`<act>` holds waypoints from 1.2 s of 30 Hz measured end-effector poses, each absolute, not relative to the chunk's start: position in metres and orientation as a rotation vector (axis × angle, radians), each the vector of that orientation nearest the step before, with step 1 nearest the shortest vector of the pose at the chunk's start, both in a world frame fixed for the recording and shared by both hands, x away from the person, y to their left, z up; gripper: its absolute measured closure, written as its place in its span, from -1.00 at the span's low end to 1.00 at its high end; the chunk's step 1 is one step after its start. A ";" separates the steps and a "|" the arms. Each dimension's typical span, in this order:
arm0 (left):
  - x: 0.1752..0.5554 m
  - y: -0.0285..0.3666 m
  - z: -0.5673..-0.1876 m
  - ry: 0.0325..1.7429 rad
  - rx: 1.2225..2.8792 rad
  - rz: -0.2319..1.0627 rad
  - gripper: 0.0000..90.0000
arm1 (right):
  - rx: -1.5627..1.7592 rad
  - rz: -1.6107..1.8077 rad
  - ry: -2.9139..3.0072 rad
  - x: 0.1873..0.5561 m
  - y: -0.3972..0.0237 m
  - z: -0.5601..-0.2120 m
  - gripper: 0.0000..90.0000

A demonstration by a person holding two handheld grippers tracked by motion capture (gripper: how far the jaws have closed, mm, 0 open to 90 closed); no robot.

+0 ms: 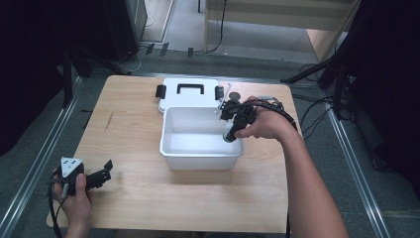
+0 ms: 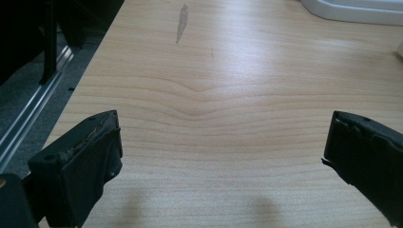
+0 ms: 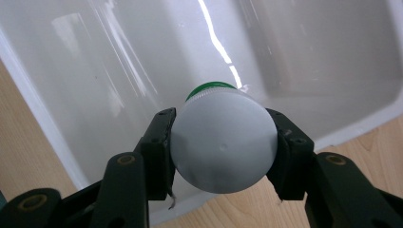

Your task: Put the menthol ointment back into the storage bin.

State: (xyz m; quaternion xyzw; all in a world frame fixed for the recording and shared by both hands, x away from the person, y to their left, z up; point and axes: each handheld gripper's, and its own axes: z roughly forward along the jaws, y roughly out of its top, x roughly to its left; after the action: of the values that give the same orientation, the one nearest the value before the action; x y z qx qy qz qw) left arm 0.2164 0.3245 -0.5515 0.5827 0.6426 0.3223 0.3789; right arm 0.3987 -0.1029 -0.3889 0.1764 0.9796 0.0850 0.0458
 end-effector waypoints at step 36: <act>0.217 0.324 -0.551 1.644 1.507 0.816 -1.00 | 0.349 -0.077 2.984 0.403 -0.065 -0.447 0.13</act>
State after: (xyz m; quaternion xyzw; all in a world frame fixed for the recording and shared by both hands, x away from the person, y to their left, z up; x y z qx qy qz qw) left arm 0.2173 0.3242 -0.5515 0.5885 0.6421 0.3188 0.3739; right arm 0.4034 -0.0654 -0.4471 0.1159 0.9906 -0.0255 0.0679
